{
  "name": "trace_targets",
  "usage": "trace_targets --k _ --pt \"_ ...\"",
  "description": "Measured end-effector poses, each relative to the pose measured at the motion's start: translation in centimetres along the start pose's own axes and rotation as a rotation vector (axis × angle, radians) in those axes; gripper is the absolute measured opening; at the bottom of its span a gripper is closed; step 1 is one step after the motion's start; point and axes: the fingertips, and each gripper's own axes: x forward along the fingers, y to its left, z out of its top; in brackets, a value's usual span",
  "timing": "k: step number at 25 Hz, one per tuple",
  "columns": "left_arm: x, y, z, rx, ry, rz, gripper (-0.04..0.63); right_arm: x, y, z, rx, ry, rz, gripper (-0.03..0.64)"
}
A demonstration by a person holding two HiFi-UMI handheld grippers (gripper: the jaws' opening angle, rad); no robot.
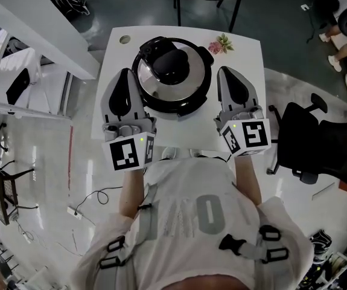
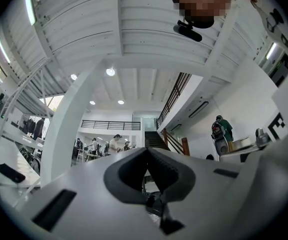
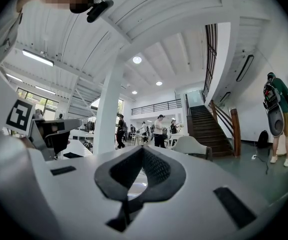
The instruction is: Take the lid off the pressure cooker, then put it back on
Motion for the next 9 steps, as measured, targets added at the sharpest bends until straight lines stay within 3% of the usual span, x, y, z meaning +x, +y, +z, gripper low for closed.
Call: trace_targets --k 9 --pt "0.35 -0.19 -0.14 -0.008 0.017 -0.022 0.017 -0.06 -0.34 -0.17 0.000 0.004 -0.010 0.005"
